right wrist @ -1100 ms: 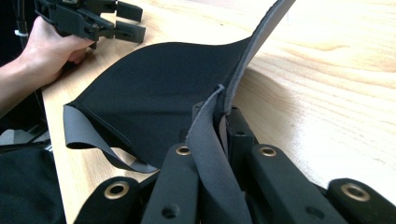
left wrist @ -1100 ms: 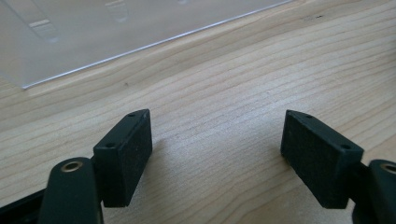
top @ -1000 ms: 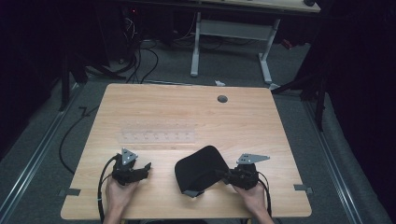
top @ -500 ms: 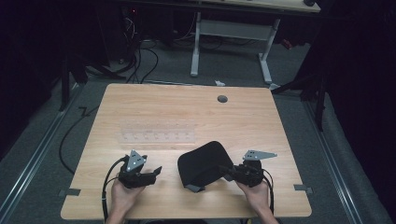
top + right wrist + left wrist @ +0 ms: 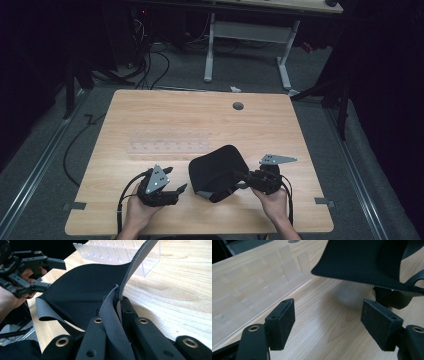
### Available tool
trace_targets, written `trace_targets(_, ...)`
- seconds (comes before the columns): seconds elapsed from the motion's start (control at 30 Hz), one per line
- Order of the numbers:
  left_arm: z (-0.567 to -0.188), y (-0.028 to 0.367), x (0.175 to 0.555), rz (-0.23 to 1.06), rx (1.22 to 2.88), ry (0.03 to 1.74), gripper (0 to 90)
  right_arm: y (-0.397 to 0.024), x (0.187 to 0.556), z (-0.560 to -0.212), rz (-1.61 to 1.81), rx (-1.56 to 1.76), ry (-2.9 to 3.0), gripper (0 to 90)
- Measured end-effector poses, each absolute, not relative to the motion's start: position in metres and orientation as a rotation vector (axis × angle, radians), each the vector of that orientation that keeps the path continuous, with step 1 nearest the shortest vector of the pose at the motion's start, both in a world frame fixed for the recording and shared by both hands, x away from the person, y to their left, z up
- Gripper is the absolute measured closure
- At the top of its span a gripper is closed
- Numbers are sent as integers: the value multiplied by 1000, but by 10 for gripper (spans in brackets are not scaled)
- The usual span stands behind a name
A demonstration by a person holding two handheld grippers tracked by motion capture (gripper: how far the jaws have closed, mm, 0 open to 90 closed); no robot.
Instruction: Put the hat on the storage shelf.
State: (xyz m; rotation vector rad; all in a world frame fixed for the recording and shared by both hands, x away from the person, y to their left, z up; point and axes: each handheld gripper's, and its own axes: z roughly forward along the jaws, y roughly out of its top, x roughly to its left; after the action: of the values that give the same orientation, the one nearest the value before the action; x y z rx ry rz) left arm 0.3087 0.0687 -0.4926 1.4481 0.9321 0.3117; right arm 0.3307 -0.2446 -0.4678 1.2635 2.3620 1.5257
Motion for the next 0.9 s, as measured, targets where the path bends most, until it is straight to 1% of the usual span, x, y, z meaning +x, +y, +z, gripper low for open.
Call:
trace_targets(0.53, -491, 53, 304, 282, 1510, 863, 274, -232, 340, -464, 1483, 1305, 2412, 857)
trace_targets(0.9, -488, 51, 304, 303, 1519, 854, 317, -228, 342, -463, 1509, 1323, 2420, 856)
